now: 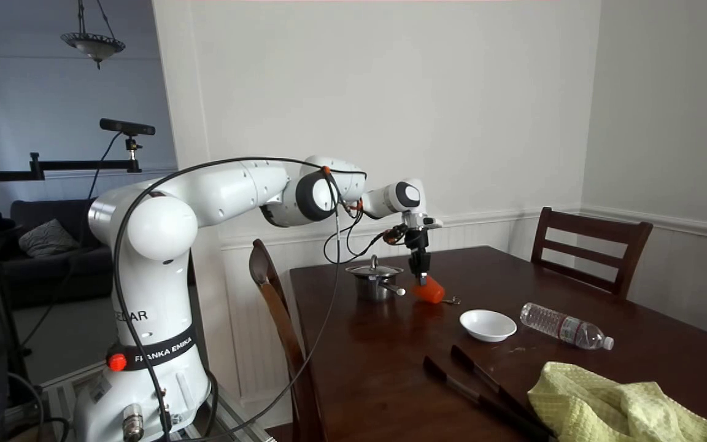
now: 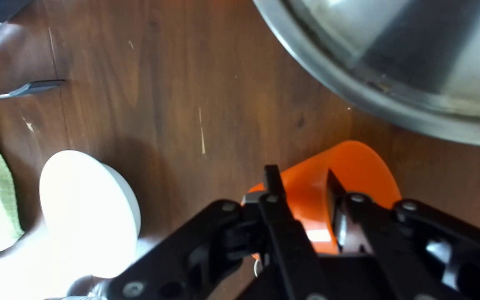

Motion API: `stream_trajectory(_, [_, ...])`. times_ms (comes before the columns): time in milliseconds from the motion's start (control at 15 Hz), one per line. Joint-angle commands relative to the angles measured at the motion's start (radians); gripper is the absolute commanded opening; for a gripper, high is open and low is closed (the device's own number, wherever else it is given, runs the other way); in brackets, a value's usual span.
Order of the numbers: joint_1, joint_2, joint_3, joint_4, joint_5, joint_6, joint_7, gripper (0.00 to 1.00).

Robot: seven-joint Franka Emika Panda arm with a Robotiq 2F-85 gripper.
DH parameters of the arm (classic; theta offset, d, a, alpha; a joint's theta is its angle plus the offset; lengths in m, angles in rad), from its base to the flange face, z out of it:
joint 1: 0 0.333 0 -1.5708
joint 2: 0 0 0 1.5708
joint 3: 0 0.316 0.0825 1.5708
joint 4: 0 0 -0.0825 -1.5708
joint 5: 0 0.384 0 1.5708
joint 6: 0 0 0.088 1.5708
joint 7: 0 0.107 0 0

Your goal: Put the orange cup into the bowl

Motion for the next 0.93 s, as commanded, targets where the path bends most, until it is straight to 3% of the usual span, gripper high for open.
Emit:
stream_trajectory(0, [0.003,-0.010,-0.020,0.002,-0.019,-0.043,-0.017,0.01])
stream_trajectory(333, [-0.023,-0.060,0.002,0.008,0.022,-0.010,-0.048,0.00])
stream_trajectory(867, [-0.244,-0.138,0.116,-0.015,0.226,0.133,-0.112,0.02])
